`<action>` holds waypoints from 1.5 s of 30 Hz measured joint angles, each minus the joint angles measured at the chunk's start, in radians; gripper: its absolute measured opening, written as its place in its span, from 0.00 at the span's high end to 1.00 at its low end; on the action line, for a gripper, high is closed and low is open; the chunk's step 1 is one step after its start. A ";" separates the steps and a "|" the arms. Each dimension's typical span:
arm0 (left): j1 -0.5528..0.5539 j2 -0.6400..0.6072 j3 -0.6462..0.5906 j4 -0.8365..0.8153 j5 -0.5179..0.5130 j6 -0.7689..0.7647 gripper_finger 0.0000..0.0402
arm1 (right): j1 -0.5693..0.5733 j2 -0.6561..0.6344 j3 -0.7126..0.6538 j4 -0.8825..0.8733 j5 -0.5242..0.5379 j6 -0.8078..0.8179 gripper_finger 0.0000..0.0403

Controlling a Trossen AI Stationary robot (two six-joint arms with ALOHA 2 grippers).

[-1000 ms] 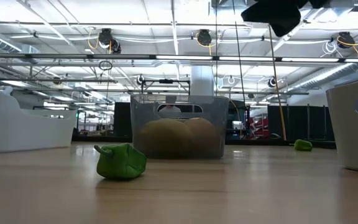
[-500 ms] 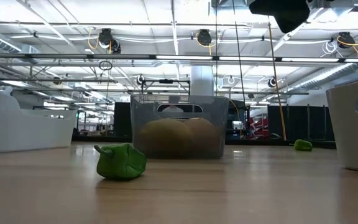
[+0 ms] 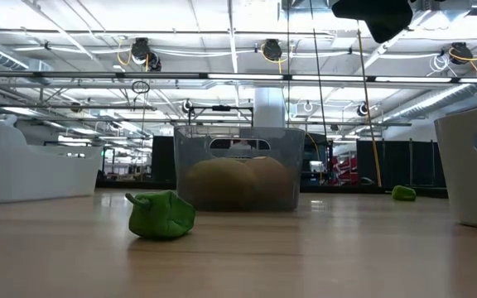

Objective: Sort produce into baskets
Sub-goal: Put the red chili pepper into the gray bin

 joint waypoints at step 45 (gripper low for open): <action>0.211 -0.149 0.090 0.568 -0.644 0.610 0.68 | 0.001 -0.067 0.001 -0.067 -0.141 0.075 0.55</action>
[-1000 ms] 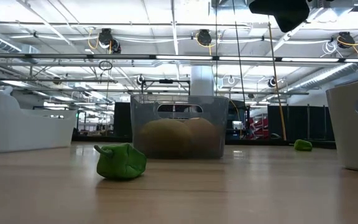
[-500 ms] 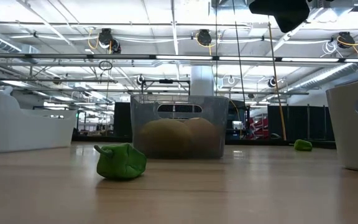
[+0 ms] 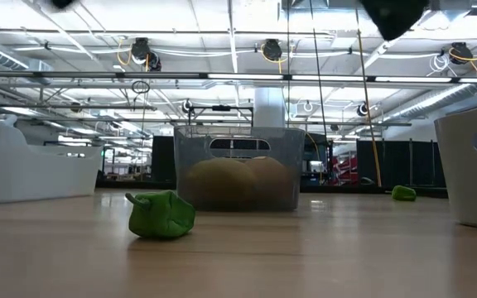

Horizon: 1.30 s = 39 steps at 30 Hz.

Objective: Sort produce into baskets
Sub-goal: Put the red chili pepper into the gray bin, then put the green chili pepper into the white bin

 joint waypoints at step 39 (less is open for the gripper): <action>0.439 0.748 0.683 0.440 0.410 0.572 0.32 | -0.002 -0.370 0.000 -0.376 0.170 0.053 0.55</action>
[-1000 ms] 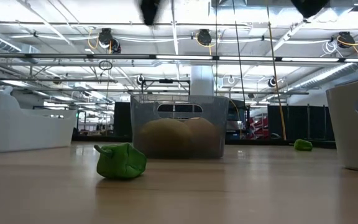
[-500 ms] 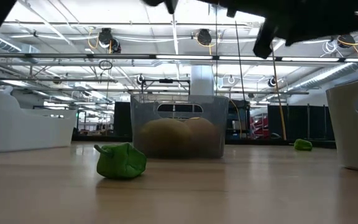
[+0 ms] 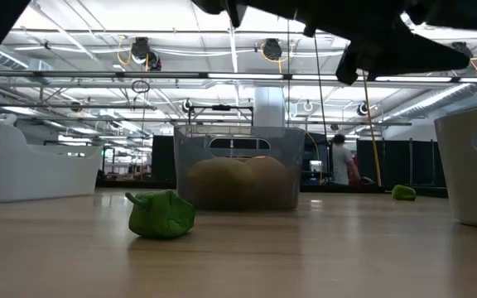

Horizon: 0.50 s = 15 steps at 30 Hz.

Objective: Sort produce into baskets
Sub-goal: Put the green chili pepper into the white bin

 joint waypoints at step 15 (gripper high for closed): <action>-0.052 -0.363 0.000 -1.005 -0.352 0.008 0.29 | -0.025 0.001 0.000 -0.248 0.209 0.267 0.55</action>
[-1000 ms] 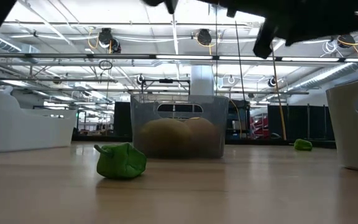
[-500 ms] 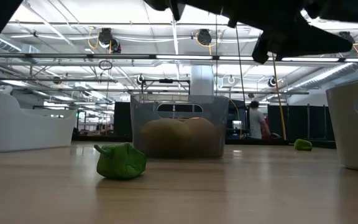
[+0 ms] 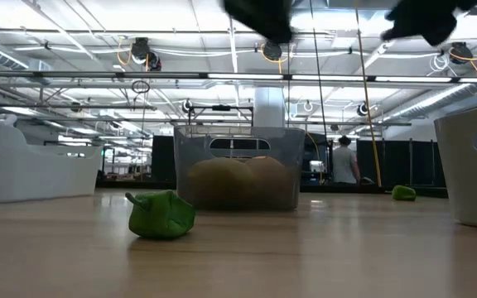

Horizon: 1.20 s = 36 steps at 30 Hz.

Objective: Sort produce into baskets
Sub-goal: Put the green chili pepper into the white bin

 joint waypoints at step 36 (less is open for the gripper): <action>1.332 -0.476 -0.759 -0.195 0.345 -0.112 0.29 | -0.333 0.293 -0.001 0.144 0.019 -0.412 0.55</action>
